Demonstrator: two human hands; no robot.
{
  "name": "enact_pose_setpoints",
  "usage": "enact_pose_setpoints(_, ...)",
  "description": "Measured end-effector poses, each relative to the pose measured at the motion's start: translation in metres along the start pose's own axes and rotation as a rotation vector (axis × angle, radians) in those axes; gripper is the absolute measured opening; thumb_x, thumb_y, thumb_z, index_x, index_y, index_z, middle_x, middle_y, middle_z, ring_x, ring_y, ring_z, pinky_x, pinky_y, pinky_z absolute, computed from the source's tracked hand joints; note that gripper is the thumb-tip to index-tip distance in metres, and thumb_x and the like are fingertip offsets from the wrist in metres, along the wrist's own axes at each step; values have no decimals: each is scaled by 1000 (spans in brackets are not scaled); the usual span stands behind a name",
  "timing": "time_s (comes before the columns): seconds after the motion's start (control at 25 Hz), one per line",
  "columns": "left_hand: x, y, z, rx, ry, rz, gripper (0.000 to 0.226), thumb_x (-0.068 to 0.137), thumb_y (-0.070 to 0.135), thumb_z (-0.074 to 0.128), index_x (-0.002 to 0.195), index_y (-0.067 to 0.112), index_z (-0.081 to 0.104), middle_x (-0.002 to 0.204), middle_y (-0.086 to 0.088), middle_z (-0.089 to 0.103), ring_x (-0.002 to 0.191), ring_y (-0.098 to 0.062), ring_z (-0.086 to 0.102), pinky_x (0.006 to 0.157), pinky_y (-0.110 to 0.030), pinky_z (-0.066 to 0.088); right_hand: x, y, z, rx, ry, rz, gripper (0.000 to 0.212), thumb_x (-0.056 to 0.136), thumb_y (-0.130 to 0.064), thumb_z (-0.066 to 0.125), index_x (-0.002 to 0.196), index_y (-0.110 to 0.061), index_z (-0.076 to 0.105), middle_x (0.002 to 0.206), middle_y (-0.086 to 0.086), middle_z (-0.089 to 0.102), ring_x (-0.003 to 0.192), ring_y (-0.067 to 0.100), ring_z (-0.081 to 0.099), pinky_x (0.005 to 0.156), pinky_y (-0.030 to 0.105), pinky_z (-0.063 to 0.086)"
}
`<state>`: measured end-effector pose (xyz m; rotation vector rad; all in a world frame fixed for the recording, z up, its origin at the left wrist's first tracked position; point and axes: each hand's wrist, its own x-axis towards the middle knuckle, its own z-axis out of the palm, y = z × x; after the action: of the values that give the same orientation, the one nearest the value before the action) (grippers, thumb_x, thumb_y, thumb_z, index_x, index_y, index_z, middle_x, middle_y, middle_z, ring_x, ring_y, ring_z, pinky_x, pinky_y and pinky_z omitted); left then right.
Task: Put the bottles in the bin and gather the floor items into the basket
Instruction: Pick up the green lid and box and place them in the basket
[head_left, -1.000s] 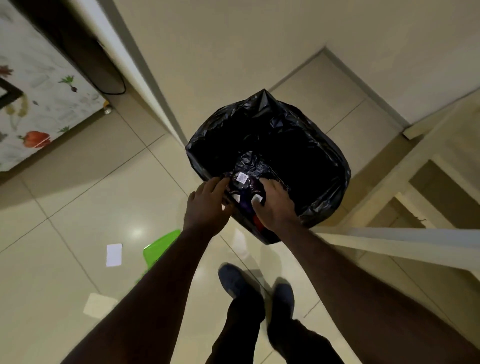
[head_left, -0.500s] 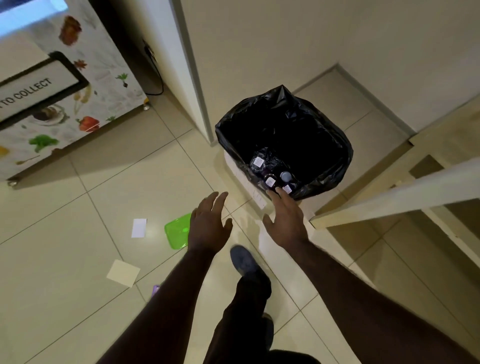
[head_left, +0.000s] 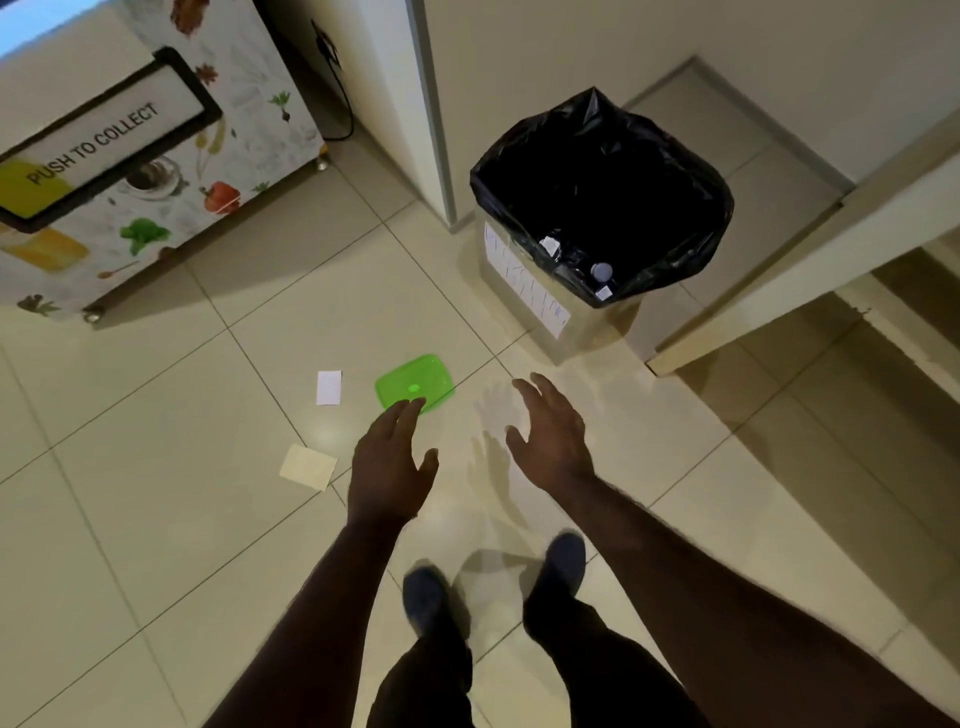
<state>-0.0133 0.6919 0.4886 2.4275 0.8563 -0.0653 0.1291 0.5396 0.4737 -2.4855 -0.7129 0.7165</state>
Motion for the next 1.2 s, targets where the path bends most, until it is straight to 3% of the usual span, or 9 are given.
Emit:
enact_pose_setpoints(0.28,-35,-123,2,-2,-65,42,66,79,13,71,141,10,47,141,-11,50,128,-31,50,102,-45,44,-24,-43,103,6,28,51,63,86,-19,63,146,-13,43,156,10,34,143,25,35,115,39,29)
enact_pose_setpoints(0.48,-41,-227,41,92,-186,99,69,81,23,70,144,17,43,147,-8,45,133,-27,45,107,-44,40,-16,-43,200,36,82,111,62,87,-17,62,146,-11,42,155,10,35,144,24,33,115,43,30)
enact_pose_setpoints(0.72,-24,-318,119,202,-254,202,74,77,26,77,142,10,46,143,-15,50,130,-33,49,100,-48,46,17,-5,300,24,75,114,61,87,-15,63,145,-11,43,155,10,35,145,24,33,116,42,28)
enact_pose_setpoints(0.88,-4,-365,185,217,-282,177,78,77,33,77,143,9,44,145,-15,46,132,-33,46,102,-51,44,53,30,358,31,75,64,61,86,-12,64,144,-9,45,154,12,37,143,26,36,115,44,30)
enact_pose_setpoints(1.2,24,-440,327,263,-407,75,94,79,41,74,153,18,20,162,-6,16,149,-28,17,117,-51,25,123,111,471,8,47,-16,61,84,-10,64,143,-8,47,152,13,40,141,27,39,115,42,32)
